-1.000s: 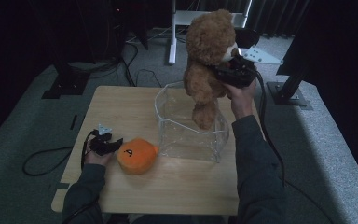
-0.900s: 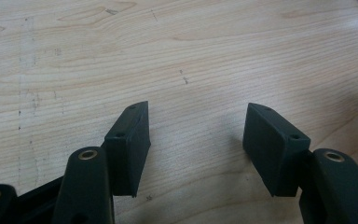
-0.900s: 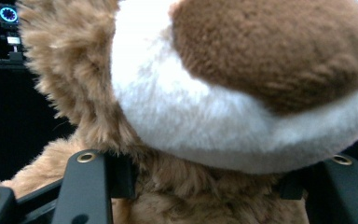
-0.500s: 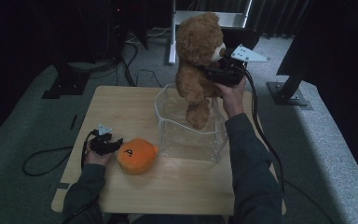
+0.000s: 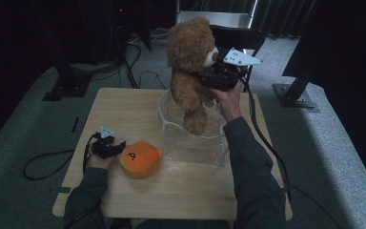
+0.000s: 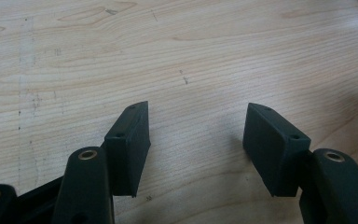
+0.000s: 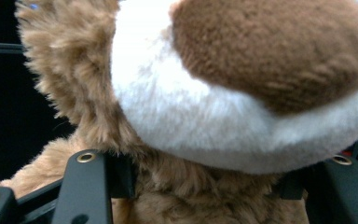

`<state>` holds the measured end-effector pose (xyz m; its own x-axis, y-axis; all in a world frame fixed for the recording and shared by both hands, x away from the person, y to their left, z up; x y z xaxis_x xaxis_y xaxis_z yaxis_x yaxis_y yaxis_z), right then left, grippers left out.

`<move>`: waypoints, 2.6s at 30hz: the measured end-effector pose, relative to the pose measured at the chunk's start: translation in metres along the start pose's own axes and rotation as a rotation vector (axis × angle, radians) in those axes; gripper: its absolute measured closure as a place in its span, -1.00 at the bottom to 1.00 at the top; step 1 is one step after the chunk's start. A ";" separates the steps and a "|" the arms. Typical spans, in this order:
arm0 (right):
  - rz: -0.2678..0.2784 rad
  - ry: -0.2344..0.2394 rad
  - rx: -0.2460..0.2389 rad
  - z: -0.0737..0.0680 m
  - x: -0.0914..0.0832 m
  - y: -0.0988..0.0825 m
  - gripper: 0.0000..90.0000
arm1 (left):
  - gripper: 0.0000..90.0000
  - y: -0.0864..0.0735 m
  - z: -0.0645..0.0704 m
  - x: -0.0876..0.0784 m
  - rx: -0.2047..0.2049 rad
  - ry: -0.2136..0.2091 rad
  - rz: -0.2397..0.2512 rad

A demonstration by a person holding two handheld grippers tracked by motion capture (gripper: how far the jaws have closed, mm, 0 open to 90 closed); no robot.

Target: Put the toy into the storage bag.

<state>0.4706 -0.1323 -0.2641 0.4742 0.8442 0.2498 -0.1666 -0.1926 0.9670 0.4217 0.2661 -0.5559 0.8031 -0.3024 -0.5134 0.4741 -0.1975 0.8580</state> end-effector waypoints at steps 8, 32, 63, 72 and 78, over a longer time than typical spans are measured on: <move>-0.022 -0.024 0.014 0.007 0.004 -0.007 -0.14 | -0.07 0.000 0.000 0.000 -0.002 -0.001 -0.001; -0.069 0.020 0.019 -0.006 0.005 -0.025 -0.15 | -0.08 0.000 0.000 0.000 0.001 -0.001 -0.002; -0.131 -0.006 0.043 0.007 -0.012 -0.047 -0.16 | -0.08 0.000 0.000 0.000 0.000 -0.001 -0.001; -0.157 0.005 0.054 0.004 -0.007 -0.054 -0.17 | -0.08 0.000 0.000 0.000 0.000 -0.001 -0.001; -0.174 0.013 0.059 0.003 -0.004 -0.059 -0.17 | -0.08 0.000 0.000 0.000 0.001 -0.002 -0.002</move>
<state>0.4810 -0.1256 -0.3219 0.4803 0.8736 0.0783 -0.0322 -0.0716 0.9969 0.4217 0.2660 -0.5559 0.8015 -0.3035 -0.5152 0.4756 -0.1986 0.8570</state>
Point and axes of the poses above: each handheld gripper's, and its own axes: x roughly forward along the jaws, y roughly out of its top, z roughly to its right, the point moved 2 cm from there along x, roughly forward along the jaws, and after that the axes turned 12 degrees about z, right-handed, at the moved point
